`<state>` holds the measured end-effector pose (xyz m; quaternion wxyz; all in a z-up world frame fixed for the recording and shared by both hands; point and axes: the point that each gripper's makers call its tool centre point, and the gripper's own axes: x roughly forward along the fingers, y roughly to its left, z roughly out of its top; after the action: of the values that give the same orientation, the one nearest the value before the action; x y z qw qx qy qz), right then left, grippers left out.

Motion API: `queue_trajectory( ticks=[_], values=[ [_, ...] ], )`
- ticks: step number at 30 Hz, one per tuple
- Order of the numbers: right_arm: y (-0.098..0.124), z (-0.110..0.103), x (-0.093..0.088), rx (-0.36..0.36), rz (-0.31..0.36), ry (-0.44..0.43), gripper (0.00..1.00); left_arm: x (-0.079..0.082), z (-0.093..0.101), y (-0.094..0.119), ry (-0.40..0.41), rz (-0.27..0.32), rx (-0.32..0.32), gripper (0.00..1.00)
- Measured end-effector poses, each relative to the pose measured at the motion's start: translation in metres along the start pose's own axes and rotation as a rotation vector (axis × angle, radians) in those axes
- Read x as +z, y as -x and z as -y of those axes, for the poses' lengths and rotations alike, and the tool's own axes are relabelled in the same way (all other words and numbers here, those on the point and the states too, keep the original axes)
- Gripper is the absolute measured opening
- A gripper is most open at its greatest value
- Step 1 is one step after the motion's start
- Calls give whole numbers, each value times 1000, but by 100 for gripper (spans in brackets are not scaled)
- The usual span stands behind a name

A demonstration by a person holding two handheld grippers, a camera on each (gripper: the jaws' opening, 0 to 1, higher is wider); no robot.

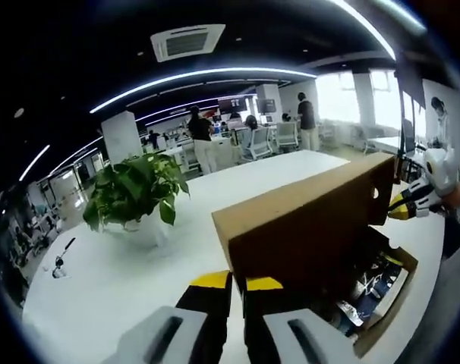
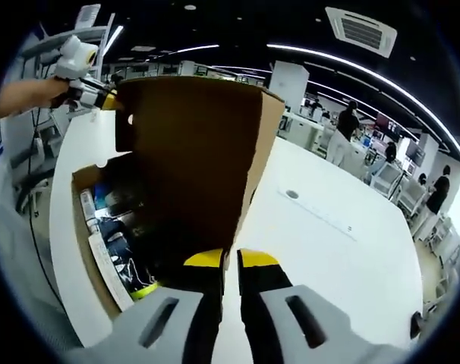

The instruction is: Operate the shoe box by opening the lid, removing the specified soft item, and placing it in the target area until the item is outside and the box remains undamaged.

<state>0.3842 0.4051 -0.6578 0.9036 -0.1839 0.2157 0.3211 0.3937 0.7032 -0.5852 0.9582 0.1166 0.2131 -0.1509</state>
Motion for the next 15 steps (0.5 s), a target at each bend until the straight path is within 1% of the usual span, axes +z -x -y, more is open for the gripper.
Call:
queue_trajectory(
  ticks=[5,7,13,15],
  values=[
    [-11,2,-3,0,-23,-14,4,2,-3,-5,8,6,-2,4],
    [-14,2,-1,3,-18,-22,2,3,-4,-7,11,7,-4,4],
    [-17,4,-1,-11,-23,-25,1,5,-5,-11,14,10,-6,4],
    [-17,6,-1,-10,-26,-22,1,3,-5,-15,9,4,-5,5]
  ],
)
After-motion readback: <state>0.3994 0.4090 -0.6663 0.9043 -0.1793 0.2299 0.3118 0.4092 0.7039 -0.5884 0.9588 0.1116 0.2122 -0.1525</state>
